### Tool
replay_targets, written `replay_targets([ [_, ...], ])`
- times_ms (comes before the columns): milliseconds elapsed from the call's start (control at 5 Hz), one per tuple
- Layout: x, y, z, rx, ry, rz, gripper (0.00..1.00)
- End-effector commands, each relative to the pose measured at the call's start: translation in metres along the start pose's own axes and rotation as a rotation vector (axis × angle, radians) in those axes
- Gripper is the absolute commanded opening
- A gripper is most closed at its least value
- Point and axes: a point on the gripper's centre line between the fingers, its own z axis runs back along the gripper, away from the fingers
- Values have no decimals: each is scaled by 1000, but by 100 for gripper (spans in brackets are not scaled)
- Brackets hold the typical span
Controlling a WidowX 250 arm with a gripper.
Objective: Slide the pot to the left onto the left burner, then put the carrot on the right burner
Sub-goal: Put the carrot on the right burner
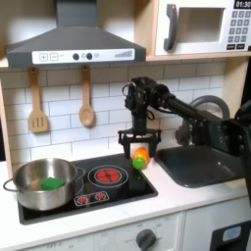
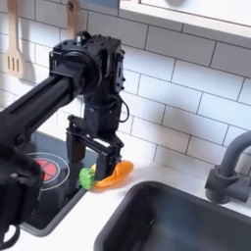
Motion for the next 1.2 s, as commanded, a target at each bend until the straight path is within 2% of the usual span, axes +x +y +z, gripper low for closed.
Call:
replay_targets([
  [0, 1, -4, -6, -16, 15, -3, 100],
  [400, 7, -12, -6, -29, 9, -2, 100],
  [600, 11, -19, -15, -40, 34, -16, 100],
  [1000, 13, -11, -15, -50, 31, 21, 100],
])
